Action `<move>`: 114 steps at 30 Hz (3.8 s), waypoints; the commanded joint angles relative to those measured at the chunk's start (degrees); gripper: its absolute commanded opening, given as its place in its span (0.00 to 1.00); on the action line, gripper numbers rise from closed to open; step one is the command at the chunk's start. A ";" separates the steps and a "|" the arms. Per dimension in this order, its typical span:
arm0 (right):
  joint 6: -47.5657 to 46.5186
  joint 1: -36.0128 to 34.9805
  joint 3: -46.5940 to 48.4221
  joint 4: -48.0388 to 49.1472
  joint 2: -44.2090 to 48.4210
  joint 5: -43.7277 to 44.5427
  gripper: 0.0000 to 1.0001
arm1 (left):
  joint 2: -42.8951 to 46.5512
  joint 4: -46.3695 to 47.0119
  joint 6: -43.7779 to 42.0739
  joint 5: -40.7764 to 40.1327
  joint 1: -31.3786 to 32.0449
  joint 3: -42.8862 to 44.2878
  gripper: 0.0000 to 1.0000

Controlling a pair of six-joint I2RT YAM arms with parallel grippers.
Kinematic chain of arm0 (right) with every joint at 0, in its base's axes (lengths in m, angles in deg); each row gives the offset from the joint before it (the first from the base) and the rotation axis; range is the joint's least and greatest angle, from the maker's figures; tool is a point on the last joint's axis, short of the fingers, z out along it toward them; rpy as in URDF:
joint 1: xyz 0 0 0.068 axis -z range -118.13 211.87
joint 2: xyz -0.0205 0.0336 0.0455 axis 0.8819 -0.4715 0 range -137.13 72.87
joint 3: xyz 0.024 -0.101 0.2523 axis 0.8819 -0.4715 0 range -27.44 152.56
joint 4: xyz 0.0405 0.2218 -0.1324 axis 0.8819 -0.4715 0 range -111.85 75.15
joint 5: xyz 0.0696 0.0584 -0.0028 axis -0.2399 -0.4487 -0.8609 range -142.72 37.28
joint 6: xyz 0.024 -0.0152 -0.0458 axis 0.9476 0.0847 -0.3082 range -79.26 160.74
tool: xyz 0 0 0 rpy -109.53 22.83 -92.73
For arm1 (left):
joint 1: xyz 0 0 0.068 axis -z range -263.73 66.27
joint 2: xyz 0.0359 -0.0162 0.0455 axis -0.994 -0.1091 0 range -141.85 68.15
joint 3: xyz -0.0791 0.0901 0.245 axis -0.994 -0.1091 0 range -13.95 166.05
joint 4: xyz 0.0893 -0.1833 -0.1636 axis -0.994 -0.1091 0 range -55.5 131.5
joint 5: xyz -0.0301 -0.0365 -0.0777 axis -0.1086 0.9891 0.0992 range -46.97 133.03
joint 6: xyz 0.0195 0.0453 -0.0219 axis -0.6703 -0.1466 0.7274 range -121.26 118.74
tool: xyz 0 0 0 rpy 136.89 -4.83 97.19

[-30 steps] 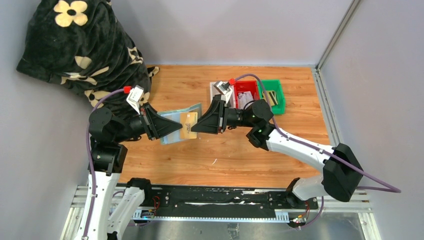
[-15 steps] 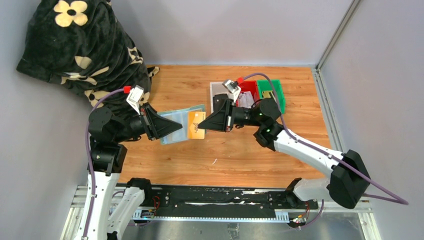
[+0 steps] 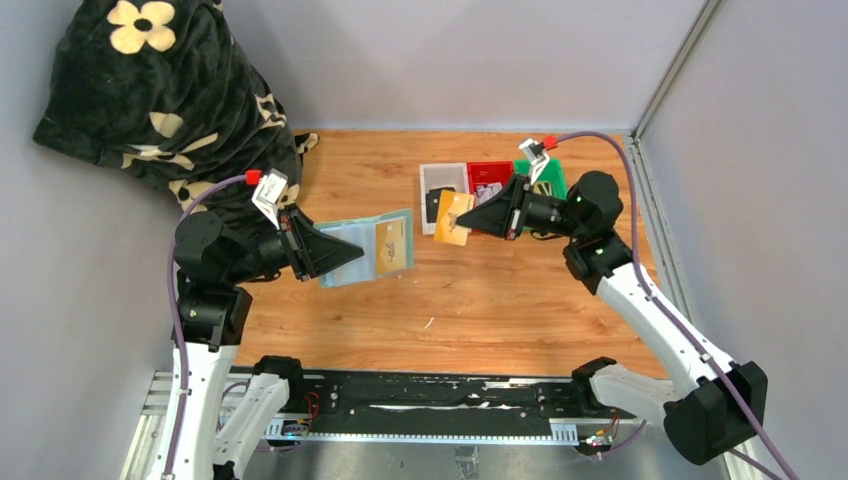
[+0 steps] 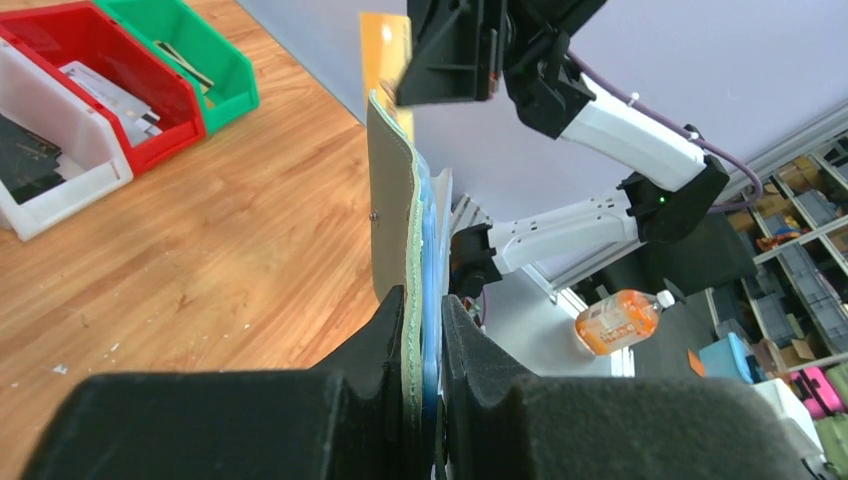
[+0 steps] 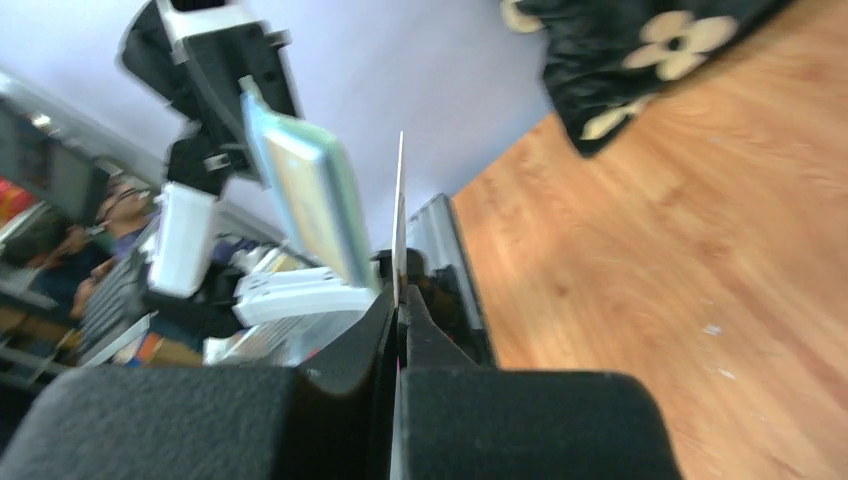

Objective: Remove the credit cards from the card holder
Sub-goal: Place the credit card in the storage box, then remove the credit card from the card holder.

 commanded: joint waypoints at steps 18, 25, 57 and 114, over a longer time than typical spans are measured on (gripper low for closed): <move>-36.15 20.01 24.62 -57.02 -27.36 45.23 0.00 | 0.46 19.10 18.07 7.83 -0.09 -1.09 0.00; -37.32 23.58 26.27 -53.04 -31.89 46.79 0.00 | 0.81 19.06 17.56 8.31 -0.08 -1.25 0.00; -40.92 25.64 45.01 -54.42 -55.39 42.77 0.06 | -1.31 10.85 9.75 8.07 -0.09 2.68 0.00; 3.64 -20.86 1.03 23.22 -5.55 12.40 0.80 | 0.22 18.14 15.21 2.62 -0.09 2.81 0.00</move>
